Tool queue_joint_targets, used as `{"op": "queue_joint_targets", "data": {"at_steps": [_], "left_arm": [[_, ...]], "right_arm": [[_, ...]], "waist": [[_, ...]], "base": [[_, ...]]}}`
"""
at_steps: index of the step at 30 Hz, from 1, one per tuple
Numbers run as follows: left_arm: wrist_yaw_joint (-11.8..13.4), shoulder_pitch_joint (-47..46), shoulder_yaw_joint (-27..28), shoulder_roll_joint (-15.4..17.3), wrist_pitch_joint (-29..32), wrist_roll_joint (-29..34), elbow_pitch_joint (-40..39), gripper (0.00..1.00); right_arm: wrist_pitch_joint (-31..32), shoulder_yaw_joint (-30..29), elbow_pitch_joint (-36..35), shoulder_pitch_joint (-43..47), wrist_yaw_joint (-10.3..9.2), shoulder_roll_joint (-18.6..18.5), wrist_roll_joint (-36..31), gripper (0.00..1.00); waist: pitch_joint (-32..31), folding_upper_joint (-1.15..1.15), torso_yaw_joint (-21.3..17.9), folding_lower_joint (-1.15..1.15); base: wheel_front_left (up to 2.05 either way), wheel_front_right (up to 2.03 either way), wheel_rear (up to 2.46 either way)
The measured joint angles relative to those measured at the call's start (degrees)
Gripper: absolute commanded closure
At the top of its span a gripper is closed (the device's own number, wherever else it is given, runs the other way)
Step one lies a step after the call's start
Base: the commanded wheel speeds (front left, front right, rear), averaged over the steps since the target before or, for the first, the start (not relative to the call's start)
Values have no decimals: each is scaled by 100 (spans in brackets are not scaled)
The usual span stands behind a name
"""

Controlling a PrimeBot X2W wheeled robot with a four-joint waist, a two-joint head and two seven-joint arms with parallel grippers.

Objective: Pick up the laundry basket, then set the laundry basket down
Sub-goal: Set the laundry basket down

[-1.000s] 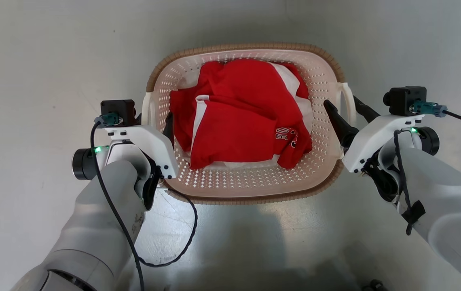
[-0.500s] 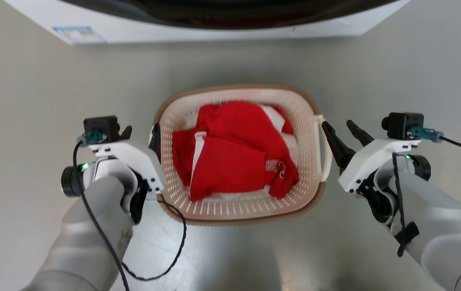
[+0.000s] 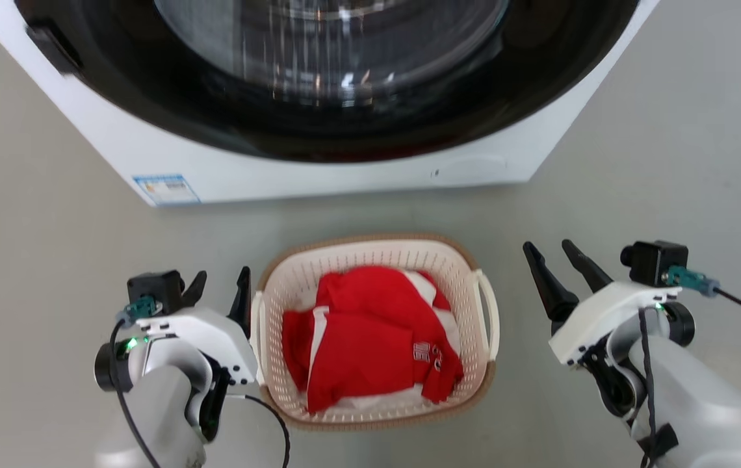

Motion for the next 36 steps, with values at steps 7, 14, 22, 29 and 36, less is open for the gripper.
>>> {"op": "queue_joint_targets", "data": {"at_steps": [7, 14, 22, 29, 36], "left_arm": [[-142, 622, 533, -56, 0, 452, -488, 0], [-294, 1160, 839, -65, 0, 905, -945, 0], [-343, 1547, 1172, -140, 0, 1155, -1617, 0], [-322, 2040, 1559, -252, 0, 1406, -2410, 0], [-324, 2452, 1663, -343, 0, 1709, -3164, 0]], "right_arm": [[0, -657, -374, 615, 0, 91, -717, 0], [0, -1246, -842, 1252, 0, 138, -1191, 0], [0, -2346, -1599, 1897, 0, 197, -2356, 0], [0, -2906, -2361, 2490, 0, 504, -3048, 0], [-1, -3513, -2958, 2719, 0, 653, -3439, 0]], "waist": [[-754, 0, -16, 0], [-1382, 0, -5, 0], [-1799, 0, 100, 0], [-1993, 0, 105, 0], [-2056, 0, 46, 0]], "base": [[0, 0, 0], [0, 0, 0], [0, 0, 0], [0, 0, 0], [0, 0, 0]]}}
